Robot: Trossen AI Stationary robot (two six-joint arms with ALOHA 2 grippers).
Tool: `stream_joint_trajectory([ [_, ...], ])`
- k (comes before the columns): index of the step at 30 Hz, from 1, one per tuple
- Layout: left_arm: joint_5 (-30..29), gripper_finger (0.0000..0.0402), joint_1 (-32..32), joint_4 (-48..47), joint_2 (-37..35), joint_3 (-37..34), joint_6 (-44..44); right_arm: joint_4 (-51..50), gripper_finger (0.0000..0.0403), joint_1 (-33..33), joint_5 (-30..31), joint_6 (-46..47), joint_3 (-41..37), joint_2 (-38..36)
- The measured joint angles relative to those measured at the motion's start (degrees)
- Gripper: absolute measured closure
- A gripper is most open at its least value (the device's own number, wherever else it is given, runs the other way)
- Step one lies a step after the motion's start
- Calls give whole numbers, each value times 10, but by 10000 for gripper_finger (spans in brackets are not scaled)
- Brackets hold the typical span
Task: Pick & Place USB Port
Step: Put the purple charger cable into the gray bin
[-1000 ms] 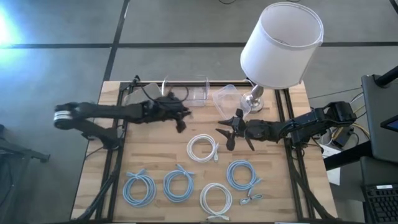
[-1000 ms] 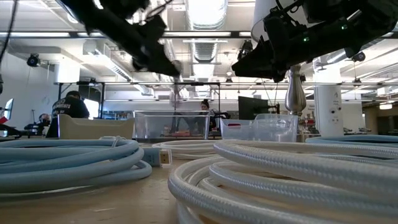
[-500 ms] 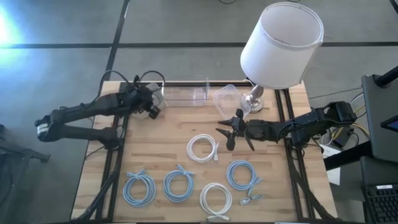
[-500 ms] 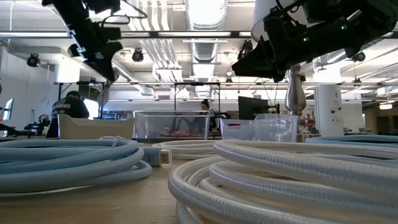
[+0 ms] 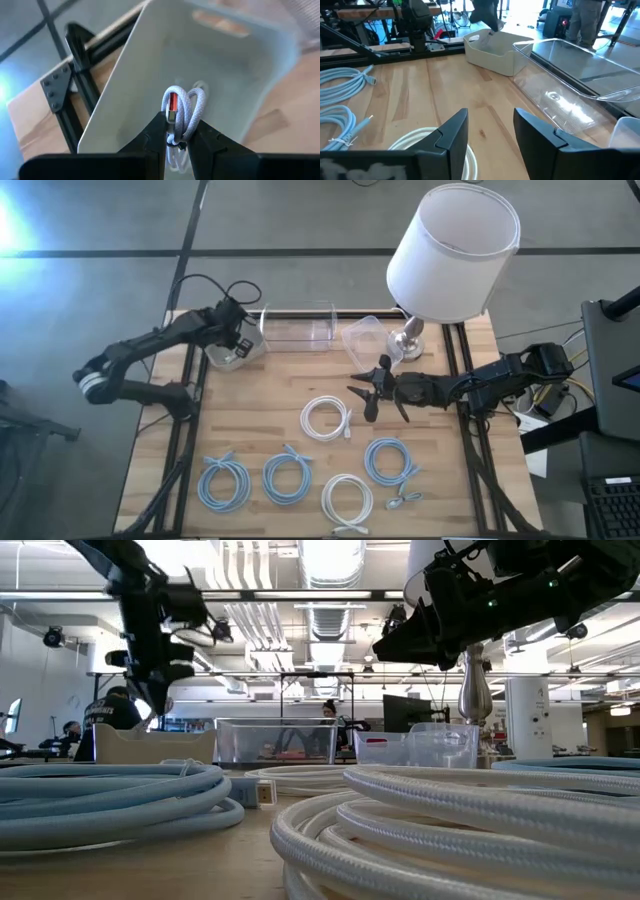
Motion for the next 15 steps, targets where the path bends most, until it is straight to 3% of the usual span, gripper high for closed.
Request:
stream_joint_trajectory([
  [15, 45, 341, 19, 3, 150, 0, 36, -1, 263, 0, 0, 0, 0, 0],
])
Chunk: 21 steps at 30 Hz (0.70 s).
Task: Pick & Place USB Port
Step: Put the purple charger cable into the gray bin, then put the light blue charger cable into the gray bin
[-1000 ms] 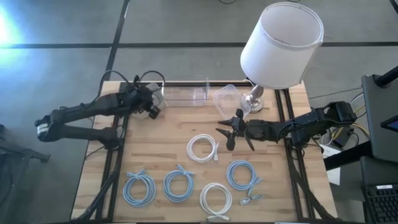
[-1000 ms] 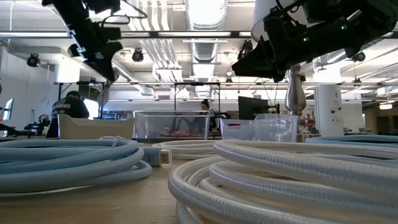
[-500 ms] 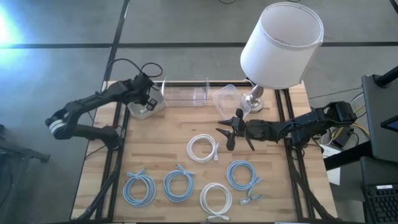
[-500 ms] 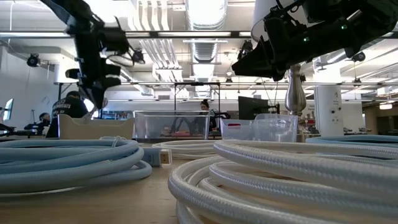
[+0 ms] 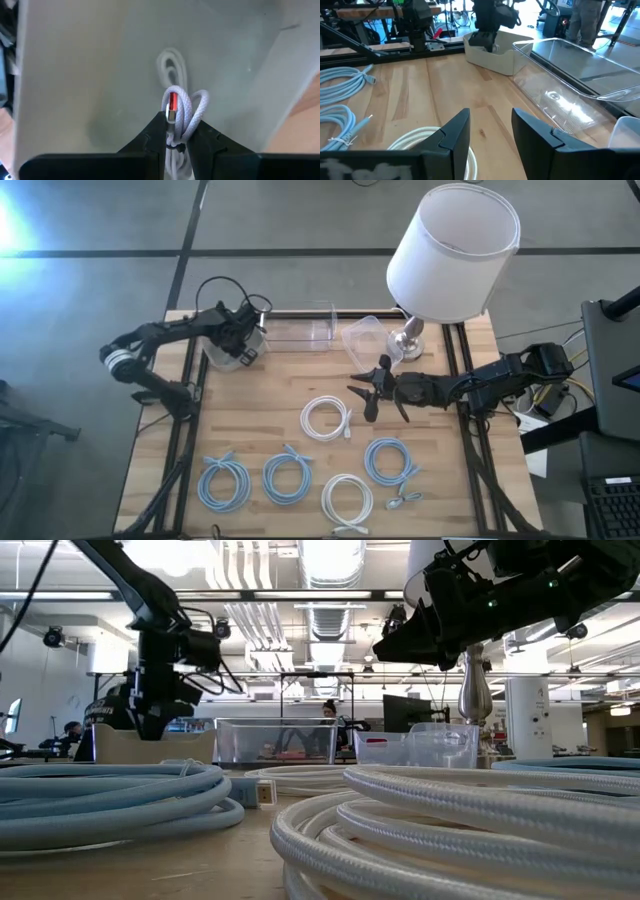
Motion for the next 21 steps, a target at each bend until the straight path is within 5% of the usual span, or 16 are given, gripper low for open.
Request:
stream_joint_trajectory([
  [10, 1, 296, 0, 25, 36, 0, 12, 0, 264, 0, 0, 0, 0, 0],
  [21, -1, 244, -1, 47, -3, 3, 35, 0, 262, 0, 0, 0, 0, 0],
])
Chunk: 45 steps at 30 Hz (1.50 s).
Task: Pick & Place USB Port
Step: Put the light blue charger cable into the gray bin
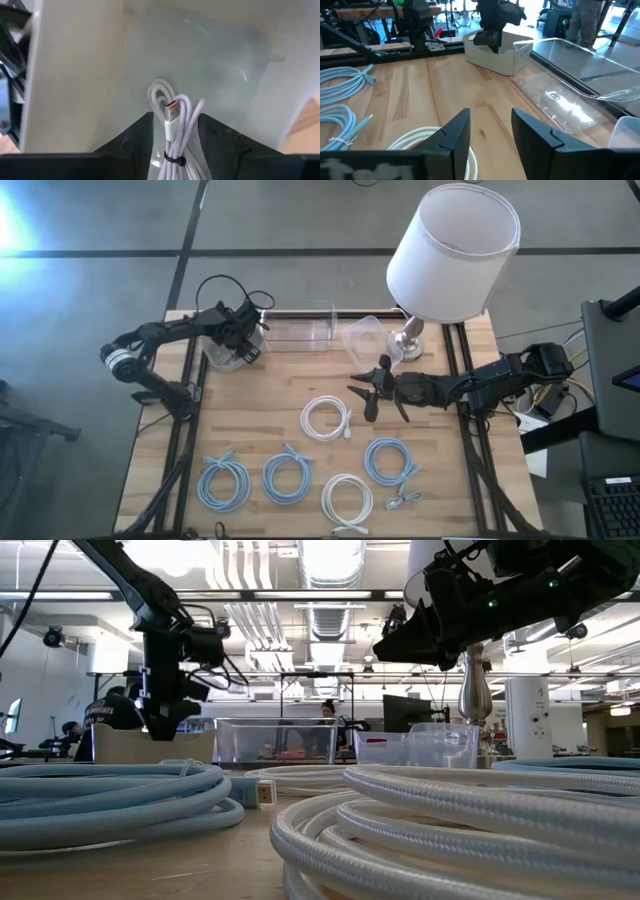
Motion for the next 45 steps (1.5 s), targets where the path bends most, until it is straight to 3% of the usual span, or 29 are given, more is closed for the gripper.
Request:
stream_joint_trajectory([
  [11, 31, 246, -15, 22, -128, 5, 2, 0, 261, 0, 0, 0, 0, 0],
  [22, 194, 262, -97, 198, -222, -6, -10, 0, 276, 0, 0, -2, 0, 0],
  [35, 197, 275, -221, 244, -218, -7, -12, 0, 262, 0, 0, -4, 0, 0],
  [45, 197, 275, -269, 255, -218, -12, -12, 0, 271, 0, 0, -4, 0, 0],
])
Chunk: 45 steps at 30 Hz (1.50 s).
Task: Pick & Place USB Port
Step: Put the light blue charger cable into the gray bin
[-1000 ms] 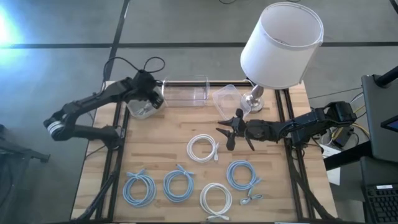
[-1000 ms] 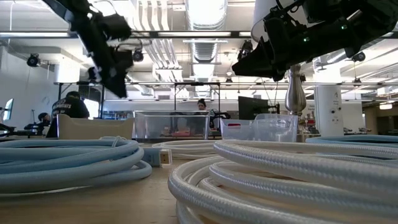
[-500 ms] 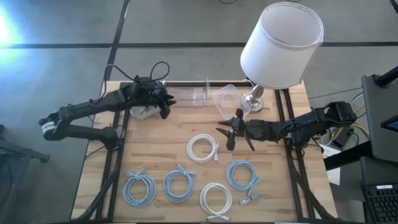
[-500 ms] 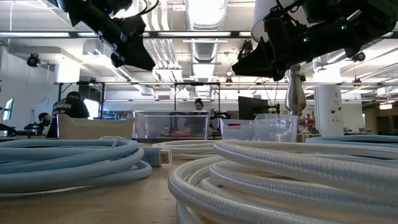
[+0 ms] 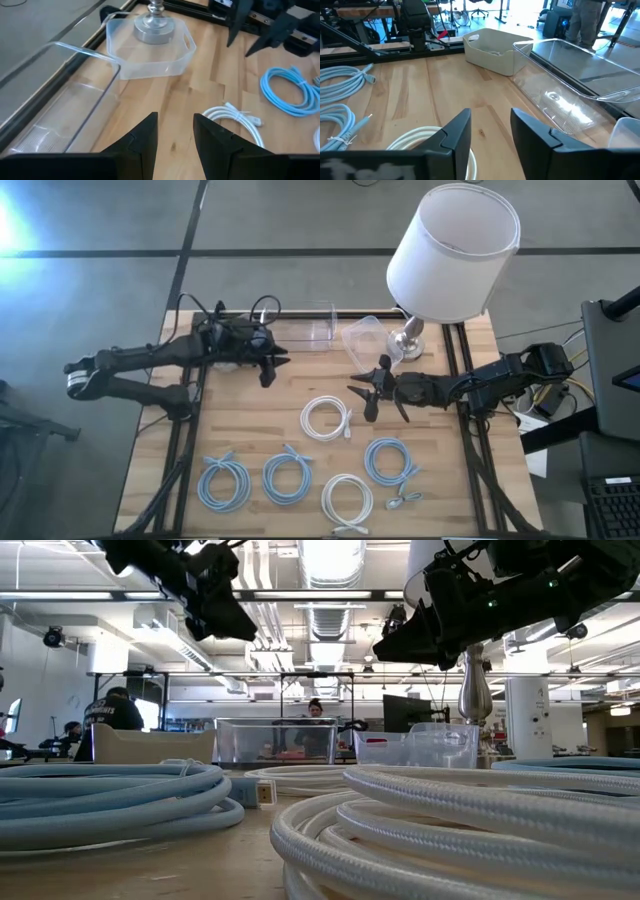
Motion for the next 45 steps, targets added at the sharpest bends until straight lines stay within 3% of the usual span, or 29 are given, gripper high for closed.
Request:
stream_joint_trajectory([
  [25, 6, 275, -38, 66, 0, -77, -4, 0, 268, 0, 0, 0, 0, 0],
  [39, 5, 275, -42, 68, 0, -79, -17, 5, 285, 0, -1, 12, 0, 0],
  [45, 4, 275, -42, 68, 0, -79, -17, -3, 278, 1, -41, 49, 0, -2],
])
